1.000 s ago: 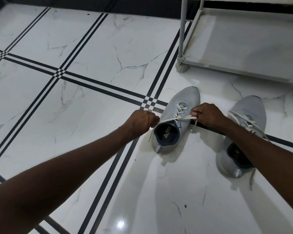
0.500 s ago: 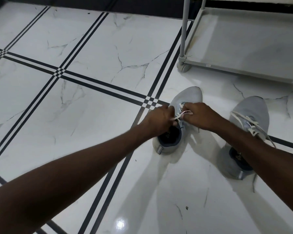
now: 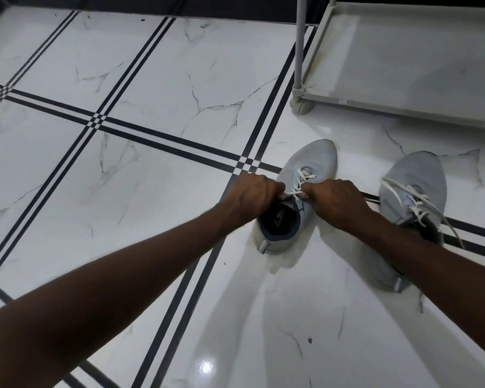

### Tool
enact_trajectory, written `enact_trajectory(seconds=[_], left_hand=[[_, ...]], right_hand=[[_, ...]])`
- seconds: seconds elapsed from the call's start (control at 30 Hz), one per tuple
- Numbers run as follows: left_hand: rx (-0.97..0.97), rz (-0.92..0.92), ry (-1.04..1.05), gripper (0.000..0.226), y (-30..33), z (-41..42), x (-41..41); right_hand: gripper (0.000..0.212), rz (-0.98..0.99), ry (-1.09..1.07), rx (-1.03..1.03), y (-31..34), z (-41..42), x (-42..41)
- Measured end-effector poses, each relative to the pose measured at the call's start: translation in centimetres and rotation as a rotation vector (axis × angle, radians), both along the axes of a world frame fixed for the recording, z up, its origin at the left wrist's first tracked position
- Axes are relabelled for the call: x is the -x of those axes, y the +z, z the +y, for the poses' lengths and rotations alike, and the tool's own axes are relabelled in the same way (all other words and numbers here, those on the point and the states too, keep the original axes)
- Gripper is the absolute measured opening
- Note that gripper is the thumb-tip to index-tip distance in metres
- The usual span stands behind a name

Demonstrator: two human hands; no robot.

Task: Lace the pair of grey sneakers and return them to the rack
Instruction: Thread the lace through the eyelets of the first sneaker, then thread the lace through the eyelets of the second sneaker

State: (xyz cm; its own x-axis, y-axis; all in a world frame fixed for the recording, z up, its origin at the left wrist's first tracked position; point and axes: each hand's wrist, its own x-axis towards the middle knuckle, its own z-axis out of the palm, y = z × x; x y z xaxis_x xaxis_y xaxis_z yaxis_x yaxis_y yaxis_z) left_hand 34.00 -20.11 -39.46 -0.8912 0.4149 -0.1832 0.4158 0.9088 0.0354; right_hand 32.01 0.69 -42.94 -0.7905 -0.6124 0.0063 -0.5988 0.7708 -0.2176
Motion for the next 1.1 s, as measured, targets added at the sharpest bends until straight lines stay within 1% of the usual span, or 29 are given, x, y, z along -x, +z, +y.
enact_trajectory(seconds=[0.13, 0.27, 0.33, 0.4, 0.47, 0.5, 0.57, 0.6, 0.63, 0.7, 0.77, 0.83, 0.9, 0.97, 1.0, 1.03, 1.1], left_hand=[[-0.066, -0.037, 0.03, 0.026, -0.2, 0.1, -0.5], [-0.136, -0.094, 0.097, 0.029, -0.3, 0.5, -0.6], [-0.191, -0.104, 0.123, 0.03, -0.4, 1.0, -0.8], [-0.25, -0.116, 0.128, 0.033, -0.4, 1.5, -1.0], [-0.202, -0.142, 0.099, 0.037, -0.4, 1.7, -0.7], [-0.13, -0.142, 0.062, 0.039, -0.2, 1.9, -0.3], [0.031, -0.089, 0.006, 0.046, 0.7, 1.8, 0.9], [0.071, -0.052, 0.008, 0.051, 1.4, 1.7, 1.7], [0.086, -0.006, 0.014, 0.055, 2.1, 2.0, 2.6], [0.043, 0.088, -0.025, 0.053, 3.1, 3.2, 4.0], [-0.078, 0.092, -0.108, 0.044, 3.5, 6.5, 4.6], [-0.217, -0.033, -0.153, 0.043, 3.6, 10.2, 4.7], [-0.274, -0.143, -0.215, 0.048, 2.7, 14.0, 4.5], [-0.264, -0.168, -0.325, 0.059, 1.5, 16.7, 4.1], [-0.218, -0.151, -0.39, 0.062, 0.9, 17.9, 3.9], [-0.155, -0.111, -0.463, 0.061, 0.5, 18.7, 3.7], [-0.072, -0.012, -0.597, 0.045, 0.3, 19.5, 3.5]], right_hand=[[0.021, 0.043, 0.001, -0.021, -0.6, 0.4, -0.1], [0.025, 0.002, -0.012, -0.032, -1.0, 0.5, 0.1], [0.026, -0.026, 0.002, -0.088, -0.6, 1.2, 0.6], [0.018, -0.068, 0.06, -0.166, -0.1, 2.4, 1.1], [0.011, -0.081, 0.113, -0.228, 0.6, 3.6, 1.8], [0.016, -0.051, 0.122, -0.238, 1.2, 4.2, 2.1], [0.042, 0.024, 0.115, -0.264, 2.5, 5.5, 2.5], [0.053, 0.038, 0.101, -0.272, 3.1, 6.2, 2.7], [0.058, 0.034, 0.071, -0.266, 3.9, 7.3, 2.8], [0.049, -0.014, -0.021, -0.19, 5.0, 9.8, 2.6], [0.035, -0.051, -0.125, -0.062, 5.8, 13.2, 1.9], [0.024, -0.106, -0.257, 0.048, 6.1, 16.0, 0.5], [0.02, -0.191, -0.372, 0.131, 5.7, 18.3, -1.1], [0.019, -0.294, -0.472, 0.186, 4.8, 19.3, -2.6], [0.017, -0.336, -0.503, 0.21, 4.3, 19.6, -3.3], [0.014, -0.372, -0.524, 0.224, 3.8, 19.7, -3.9], [0.008, -0.438, -0.556, 0.225, 3.2, 19.6, -4.9]])
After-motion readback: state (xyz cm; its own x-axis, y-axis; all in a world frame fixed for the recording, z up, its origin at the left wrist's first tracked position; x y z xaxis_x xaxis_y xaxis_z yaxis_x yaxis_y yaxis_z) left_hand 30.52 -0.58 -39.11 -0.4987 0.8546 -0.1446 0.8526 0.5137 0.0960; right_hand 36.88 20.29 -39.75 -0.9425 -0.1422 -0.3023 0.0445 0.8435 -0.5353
